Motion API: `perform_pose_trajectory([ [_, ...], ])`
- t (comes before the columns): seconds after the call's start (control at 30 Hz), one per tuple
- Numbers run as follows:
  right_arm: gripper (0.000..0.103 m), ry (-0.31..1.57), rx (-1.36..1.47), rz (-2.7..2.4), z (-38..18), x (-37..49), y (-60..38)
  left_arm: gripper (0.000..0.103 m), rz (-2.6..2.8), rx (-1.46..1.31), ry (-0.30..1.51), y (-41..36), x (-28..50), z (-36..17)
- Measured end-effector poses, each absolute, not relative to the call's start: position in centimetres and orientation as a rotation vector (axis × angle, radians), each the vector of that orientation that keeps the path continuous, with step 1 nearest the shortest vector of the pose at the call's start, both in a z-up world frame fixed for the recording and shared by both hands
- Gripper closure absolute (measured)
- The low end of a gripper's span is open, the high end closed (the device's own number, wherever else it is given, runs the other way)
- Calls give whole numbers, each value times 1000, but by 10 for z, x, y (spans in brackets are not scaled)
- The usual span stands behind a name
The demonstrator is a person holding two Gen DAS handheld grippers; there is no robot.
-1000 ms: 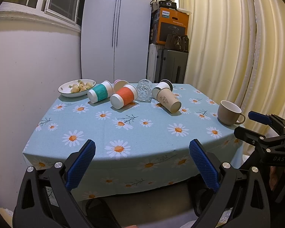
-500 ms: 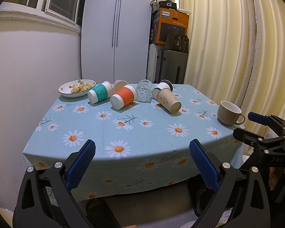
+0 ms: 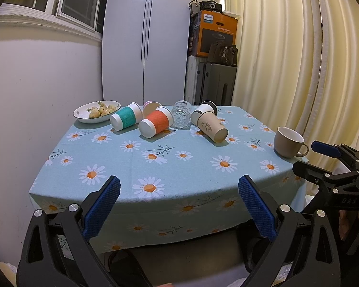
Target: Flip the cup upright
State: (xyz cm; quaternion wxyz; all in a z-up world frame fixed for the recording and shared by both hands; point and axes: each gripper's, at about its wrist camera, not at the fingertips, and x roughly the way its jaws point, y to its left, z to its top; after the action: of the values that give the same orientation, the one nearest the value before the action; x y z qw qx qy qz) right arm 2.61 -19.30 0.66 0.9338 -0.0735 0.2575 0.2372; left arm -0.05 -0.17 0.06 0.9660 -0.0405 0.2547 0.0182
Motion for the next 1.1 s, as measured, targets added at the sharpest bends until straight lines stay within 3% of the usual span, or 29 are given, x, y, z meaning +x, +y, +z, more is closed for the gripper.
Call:
perform_pose_trajectory([
  [0.8, 8, 568, -132, 493, 4, 30, -187, 7, 21, -71, 528, -10, 0, -1],
  [1.1, 8, 662, -75, 527, 1, 51, -187, 7, -31, -86, 615, -10, 13, -5],
])
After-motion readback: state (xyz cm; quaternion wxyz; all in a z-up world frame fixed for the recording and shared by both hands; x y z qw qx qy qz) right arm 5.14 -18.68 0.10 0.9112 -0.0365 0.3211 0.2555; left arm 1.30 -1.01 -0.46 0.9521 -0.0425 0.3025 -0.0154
